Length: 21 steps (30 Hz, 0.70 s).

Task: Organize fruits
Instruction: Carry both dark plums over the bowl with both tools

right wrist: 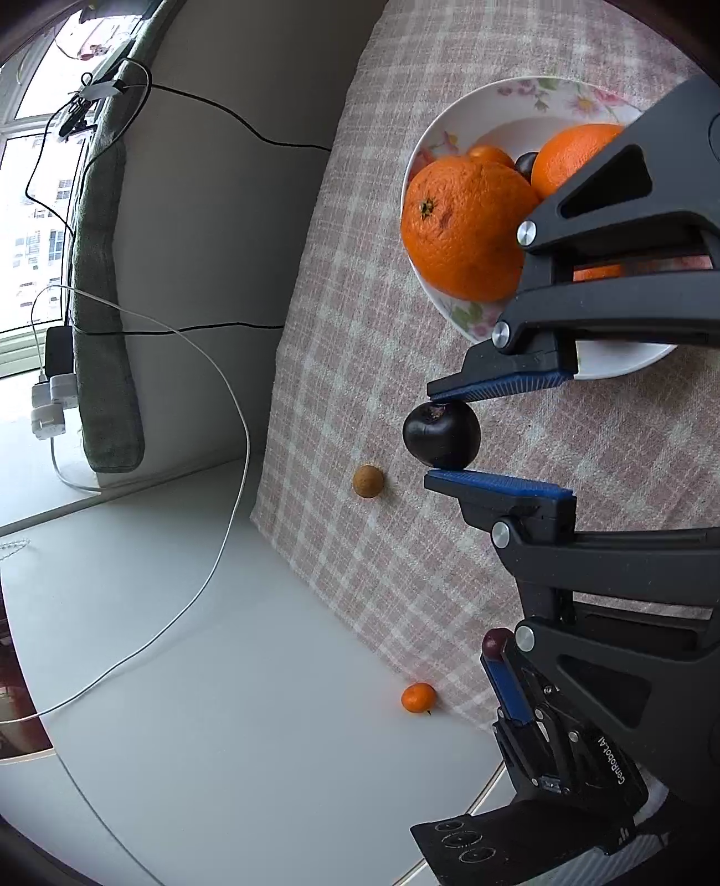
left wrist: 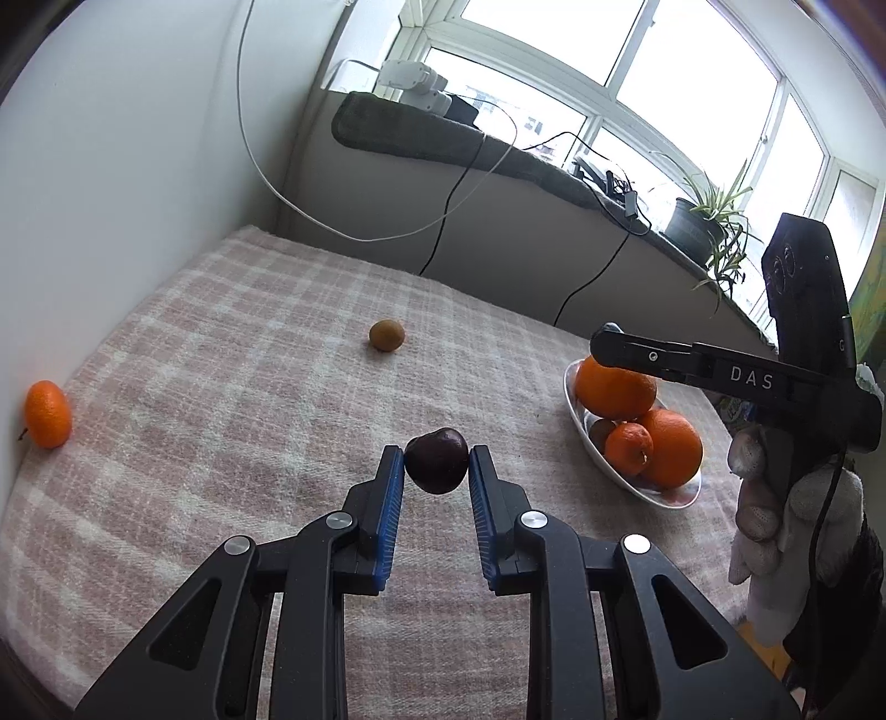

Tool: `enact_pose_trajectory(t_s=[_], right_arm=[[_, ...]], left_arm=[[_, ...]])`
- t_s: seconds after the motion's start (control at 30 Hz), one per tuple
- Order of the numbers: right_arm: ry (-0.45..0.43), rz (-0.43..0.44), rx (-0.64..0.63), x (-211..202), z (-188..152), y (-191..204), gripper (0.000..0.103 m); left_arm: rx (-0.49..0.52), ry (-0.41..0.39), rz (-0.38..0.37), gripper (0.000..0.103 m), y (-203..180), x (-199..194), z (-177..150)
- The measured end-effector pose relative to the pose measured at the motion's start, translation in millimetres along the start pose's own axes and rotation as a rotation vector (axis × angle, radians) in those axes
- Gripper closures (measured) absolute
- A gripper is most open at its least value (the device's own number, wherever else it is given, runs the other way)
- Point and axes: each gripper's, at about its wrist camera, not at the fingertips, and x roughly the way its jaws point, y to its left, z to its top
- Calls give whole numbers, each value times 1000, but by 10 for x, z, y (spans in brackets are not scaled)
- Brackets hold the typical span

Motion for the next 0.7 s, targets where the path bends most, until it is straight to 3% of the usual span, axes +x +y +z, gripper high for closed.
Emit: enact_pose_trajectory(t_s=[0.33,0.7], right_arm=[[-66,-80,49,-503,-170,-438,77],[-88,-150,120,-785,-362,-882,77]], left_arm=[[37,-2,-58,81,-313,95,69],[80,9,-117,81,-617,260,145]])
